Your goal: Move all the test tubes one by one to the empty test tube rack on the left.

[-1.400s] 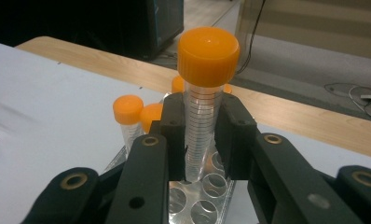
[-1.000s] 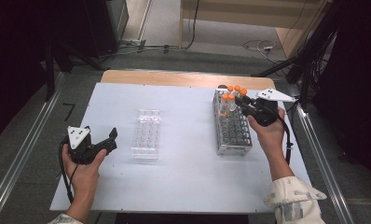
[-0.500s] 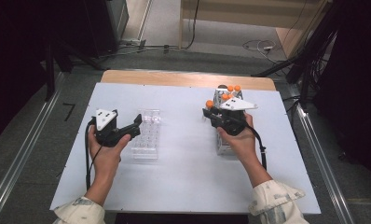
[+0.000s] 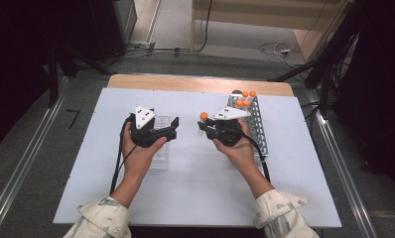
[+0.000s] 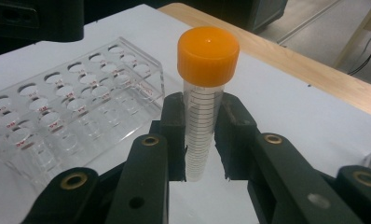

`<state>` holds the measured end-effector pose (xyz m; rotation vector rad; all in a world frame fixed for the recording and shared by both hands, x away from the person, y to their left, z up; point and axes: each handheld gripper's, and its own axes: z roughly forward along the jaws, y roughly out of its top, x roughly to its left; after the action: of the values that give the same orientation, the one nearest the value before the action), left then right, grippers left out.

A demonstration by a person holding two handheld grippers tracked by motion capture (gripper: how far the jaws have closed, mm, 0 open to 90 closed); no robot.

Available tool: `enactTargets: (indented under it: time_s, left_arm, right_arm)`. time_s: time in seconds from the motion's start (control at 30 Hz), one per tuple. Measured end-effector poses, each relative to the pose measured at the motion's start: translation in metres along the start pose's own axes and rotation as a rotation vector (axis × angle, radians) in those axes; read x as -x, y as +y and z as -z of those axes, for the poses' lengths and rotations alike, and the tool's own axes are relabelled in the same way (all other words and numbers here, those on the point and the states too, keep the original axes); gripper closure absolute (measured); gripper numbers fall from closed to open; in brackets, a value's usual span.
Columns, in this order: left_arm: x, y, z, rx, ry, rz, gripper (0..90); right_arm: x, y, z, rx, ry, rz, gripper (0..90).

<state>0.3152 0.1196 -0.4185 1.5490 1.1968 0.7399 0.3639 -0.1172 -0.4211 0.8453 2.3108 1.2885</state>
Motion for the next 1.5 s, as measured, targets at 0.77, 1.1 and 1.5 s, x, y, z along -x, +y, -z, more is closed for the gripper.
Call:
enactTargets:
  time_s: [0.77, 1.1, 1.5]
  left_arm:
    - [0.03, 0.003, -0.013, -0.008, -0.15, -0.012, 20.4]
    - [0.038, 0.002, -0.019, -0.038, -0.15, -0.073, 47.1]
    - [0.043, -0.003, -0.023, -0.035, -0.156, -0.153, 69.6]
  right_arm:
    - [-0.012, -0.003, -0.022, -0.001, 0.066, -0.006, 72.1]
    - [-0.018, -0.003, -0.024, 0.005, 0.09, 0.007, 72.1]
    - [-0.019, -0.003, -0.024, -0.001, 0.093, 0.004, 72.1]
